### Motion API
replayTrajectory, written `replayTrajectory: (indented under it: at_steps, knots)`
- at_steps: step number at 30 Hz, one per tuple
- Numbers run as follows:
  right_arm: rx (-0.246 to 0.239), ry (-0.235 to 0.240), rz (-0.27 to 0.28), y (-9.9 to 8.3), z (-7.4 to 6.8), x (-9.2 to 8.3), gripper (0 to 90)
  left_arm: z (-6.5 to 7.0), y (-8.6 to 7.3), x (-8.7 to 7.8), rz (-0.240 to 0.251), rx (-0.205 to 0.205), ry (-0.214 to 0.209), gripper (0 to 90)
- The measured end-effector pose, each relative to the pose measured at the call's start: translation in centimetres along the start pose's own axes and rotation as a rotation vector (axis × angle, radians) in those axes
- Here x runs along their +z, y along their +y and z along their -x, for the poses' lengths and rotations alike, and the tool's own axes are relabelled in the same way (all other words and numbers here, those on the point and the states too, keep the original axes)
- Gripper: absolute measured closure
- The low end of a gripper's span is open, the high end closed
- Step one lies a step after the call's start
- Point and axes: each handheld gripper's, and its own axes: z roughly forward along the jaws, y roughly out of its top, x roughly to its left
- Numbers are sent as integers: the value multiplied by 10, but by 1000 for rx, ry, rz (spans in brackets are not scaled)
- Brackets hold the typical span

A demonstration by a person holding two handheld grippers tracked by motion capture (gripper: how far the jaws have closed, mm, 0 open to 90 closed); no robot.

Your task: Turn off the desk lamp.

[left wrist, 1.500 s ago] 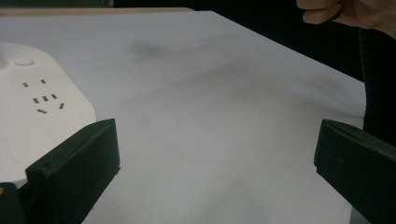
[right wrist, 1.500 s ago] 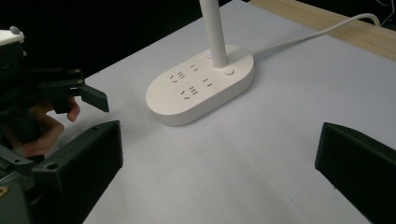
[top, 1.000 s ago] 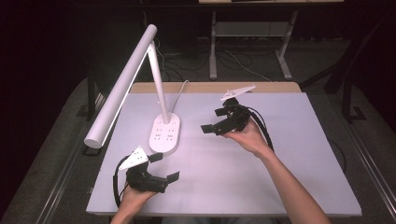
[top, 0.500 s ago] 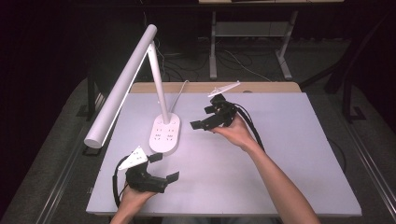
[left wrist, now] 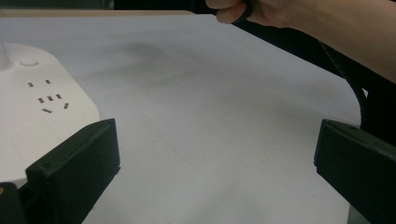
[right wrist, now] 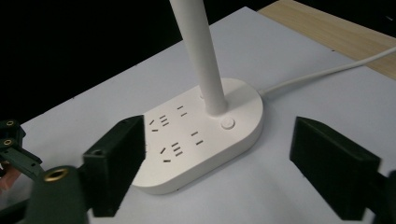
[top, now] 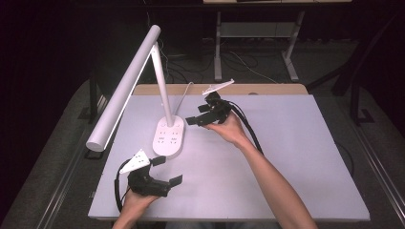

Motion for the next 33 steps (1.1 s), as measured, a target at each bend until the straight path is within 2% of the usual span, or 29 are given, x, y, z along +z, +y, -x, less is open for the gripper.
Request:
replayTrajectory:
  at_steps: [8, 15, 18, 21, 26, 28, 29, 31, 33]
  knots:
    - [8, 19, -38, 3, 7, 27, 311, 1, 0, 0, 8, -8, -7, 0]
    - [23, 48, -36, -2, 13, 47, 464, 1, 0, 0, 11, -11, -11, 0]
    - [35, 47, -41, -4, 15, 52, 482, 1, 0, 0, 11, -10, -12, 0]
    - [59, 38, -52, -5, 15, 61, 534, 1, 0, 0, 9, -11, -13, 0]
    - [69, 35, -53, -6, 15, 72, 619, 1, 0, 0, 9, -10, -15, 0]
    - [70, 37, -57, -6, 15, 76, 678, 1, 0, 0, 10, -13, -15, 0]
    - [70, 37, -57, -6, 15, 76, 678, 1, 0, 0, 11, -14, -15, 0]
    - [72, 48, -68, -5, 15, 82, 772, 1, 0, -1, 14, -14, -12, 0]
    - [72, 52, -66, -5, 15, 85, 829, 0, 0, -1, 16, -15, -12, 0]
